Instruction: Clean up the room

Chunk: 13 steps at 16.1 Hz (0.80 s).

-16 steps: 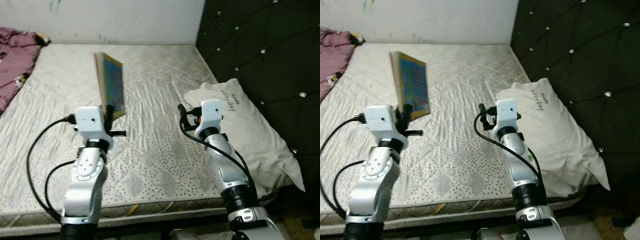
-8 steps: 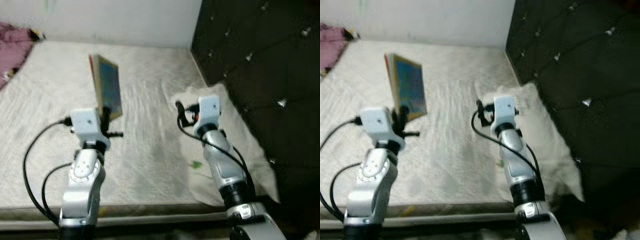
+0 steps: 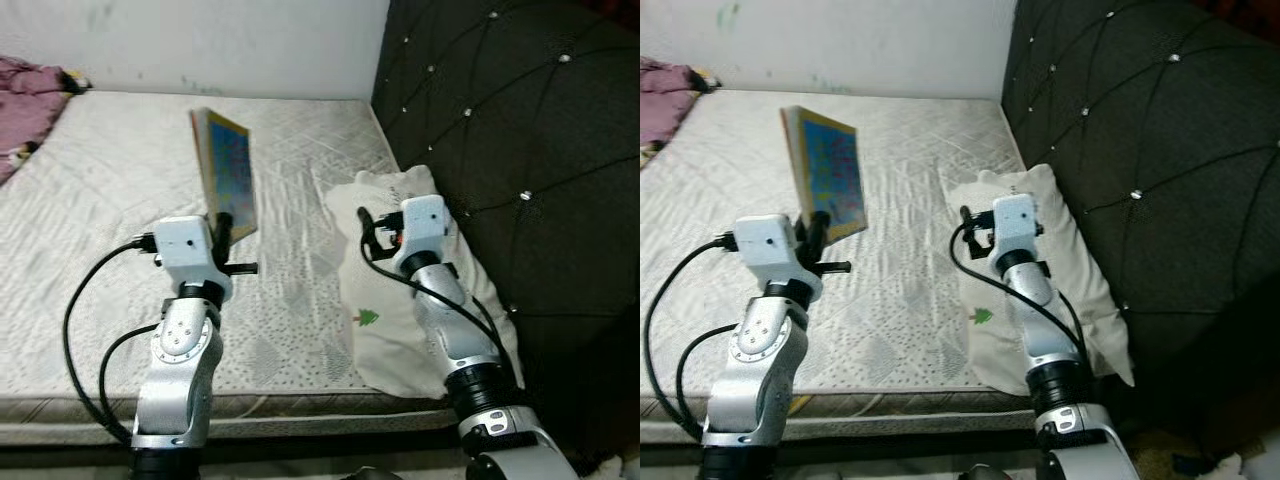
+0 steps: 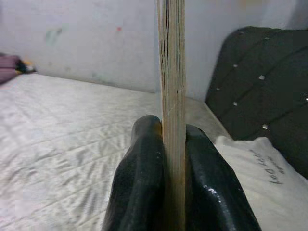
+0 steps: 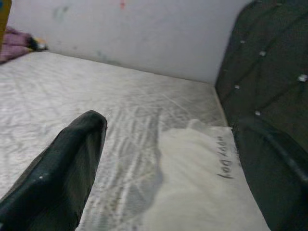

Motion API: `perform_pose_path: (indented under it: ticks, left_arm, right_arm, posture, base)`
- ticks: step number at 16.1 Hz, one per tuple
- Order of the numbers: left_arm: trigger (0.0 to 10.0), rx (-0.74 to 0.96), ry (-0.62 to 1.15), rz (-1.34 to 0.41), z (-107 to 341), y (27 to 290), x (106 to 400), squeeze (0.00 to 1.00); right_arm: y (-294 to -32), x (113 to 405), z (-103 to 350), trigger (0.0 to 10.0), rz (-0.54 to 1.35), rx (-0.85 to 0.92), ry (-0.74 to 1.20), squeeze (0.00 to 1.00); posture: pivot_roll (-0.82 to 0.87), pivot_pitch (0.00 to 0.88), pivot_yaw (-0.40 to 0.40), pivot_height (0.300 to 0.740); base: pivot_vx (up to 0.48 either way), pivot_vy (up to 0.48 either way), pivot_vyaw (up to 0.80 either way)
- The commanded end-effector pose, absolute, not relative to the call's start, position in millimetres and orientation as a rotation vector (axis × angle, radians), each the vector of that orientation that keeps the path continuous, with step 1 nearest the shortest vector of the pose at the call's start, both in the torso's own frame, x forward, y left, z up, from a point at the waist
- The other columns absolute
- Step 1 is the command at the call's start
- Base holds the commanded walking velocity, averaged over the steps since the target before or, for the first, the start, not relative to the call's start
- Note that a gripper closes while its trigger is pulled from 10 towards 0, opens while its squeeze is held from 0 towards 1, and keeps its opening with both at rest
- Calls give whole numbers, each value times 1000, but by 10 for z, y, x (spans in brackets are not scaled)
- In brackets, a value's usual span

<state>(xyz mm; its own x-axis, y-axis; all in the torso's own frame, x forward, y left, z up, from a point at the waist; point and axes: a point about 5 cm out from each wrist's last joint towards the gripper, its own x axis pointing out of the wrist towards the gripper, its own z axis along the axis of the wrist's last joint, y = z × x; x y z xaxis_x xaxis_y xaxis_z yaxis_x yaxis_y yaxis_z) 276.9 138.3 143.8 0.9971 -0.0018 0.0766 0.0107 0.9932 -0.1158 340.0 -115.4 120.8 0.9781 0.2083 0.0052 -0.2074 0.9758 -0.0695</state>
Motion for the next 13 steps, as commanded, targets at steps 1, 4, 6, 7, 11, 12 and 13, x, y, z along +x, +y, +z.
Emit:
perform_pose_path:
  ticks: [1,4,6,7,11,12,13]
  left_arm:
    - [10000,-110,-144,-2,1565,1375,2763,0]
    - [10000,-114,-157,56,1562,1480,2713,0]
    - [10000,-102,-159,101,1563,1571,2648,0]
    - [10000,-81,-167,151,1581,1679,2546,0]
    - [10000,65,-125,236,1533,1945,2094,0]
    - [10000,108,-86,309,1472,2041,1986,0]
    - [10000,106,-84,325,1470,2064,1944,0]
  right_arm:
    - [-1169,3419,1283,10000,205,-59,-41,0]
    - [-1133,3387,1296,10000,243,-29,-45,0]
    - [-1143,3348,1297,10000,254,-22,-43,0]
    - [-1179,3277,1284,10000,262,-14,-37,0]
    - [-1277,2975,1203,10000,264,5,-3,0]
    - [-1304,2941,1191,10000,257,11,0,0]
    - [-1320,2935,1185,10000,254,13,5,0]
  posture:
    - [45,0,-58,740]
    - [45,0,-59,740]
    - [53,0,-62,740]
    - [58,0,-62,740]
    - [80,26,-58,740]
    - [83,31,-57,740]
    - [85,34,-58,740]
  base:
    - [0,0,0]
    - [0,0,0]
    - [0,0,0]
    - [0,0,0]
    - [0,0,0]
    - [0,0,0]
    - [0,0,0]
